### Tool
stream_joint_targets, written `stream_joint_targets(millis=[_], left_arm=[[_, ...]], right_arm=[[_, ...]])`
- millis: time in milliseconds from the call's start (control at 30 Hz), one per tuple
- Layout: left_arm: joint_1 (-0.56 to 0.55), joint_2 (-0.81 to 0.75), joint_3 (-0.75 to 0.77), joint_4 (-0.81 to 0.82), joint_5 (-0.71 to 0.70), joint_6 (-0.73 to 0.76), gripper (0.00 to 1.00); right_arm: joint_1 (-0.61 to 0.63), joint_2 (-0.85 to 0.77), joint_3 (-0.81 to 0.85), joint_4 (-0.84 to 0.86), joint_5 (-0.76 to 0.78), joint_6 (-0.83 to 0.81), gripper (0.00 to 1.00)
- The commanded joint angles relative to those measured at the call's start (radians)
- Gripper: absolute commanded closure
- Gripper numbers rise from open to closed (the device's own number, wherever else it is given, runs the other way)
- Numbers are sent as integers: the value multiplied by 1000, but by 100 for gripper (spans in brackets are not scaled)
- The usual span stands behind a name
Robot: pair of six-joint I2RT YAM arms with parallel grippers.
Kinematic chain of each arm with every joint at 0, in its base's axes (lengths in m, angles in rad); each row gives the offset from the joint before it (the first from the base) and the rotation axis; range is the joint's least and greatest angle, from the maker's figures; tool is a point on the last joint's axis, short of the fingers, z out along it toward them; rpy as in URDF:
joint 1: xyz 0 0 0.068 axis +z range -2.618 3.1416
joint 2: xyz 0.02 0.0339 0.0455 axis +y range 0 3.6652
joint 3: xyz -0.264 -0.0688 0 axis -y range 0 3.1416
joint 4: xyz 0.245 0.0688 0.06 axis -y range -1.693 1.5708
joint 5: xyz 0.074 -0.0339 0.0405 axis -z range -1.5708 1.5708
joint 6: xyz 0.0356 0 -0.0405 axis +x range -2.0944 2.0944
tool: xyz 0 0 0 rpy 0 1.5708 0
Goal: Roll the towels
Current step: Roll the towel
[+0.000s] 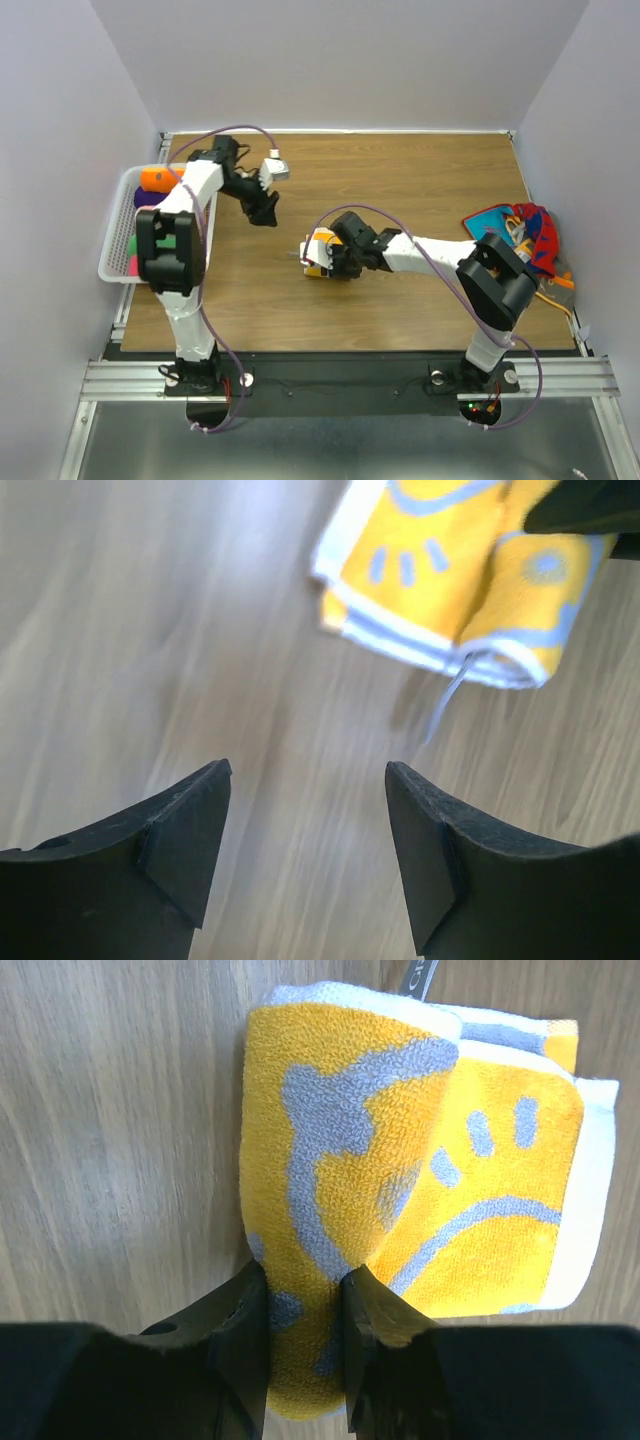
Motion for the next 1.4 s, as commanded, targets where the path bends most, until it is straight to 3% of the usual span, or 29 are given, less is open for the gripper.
stream_joint_targets(millis=[0, 67, 167, 367, 533, 667, 967, 1367], left_arm=[[77, -208, -252, 207, 33, -71, 20], [89, -356, -449, 377, 9, -125, 17], [91, -545, -612, 493, -42, -165, 14], [88, -877, -787, 542, -91, -125, 4], [-52, -1032, -942, 544, -233, -3, 3], [-278, -1107, -1050, 646, -376, 33, 3], [-538, -939, -1035, 803, -499, 2, 3], [-618, -733, -1010, 880, -522, 48, 2]], right_arm=[[1, 60, 82, -228, -88, 76, 99], [-3, 100, 129, -305, -122, 104, 99], [-22, 141, 201, -377, -185, 137, 99], [-88, 254, 367, -550, -395, 185, 97], [-138, 392, 475, -677, -564, 180, 97], [-174, 469, 530, -755, -650, 187, 96], [-234, 655, 708, -1000, -782, 110, 94], [-243, 676, 726, -1019, -805, 91, 93]])
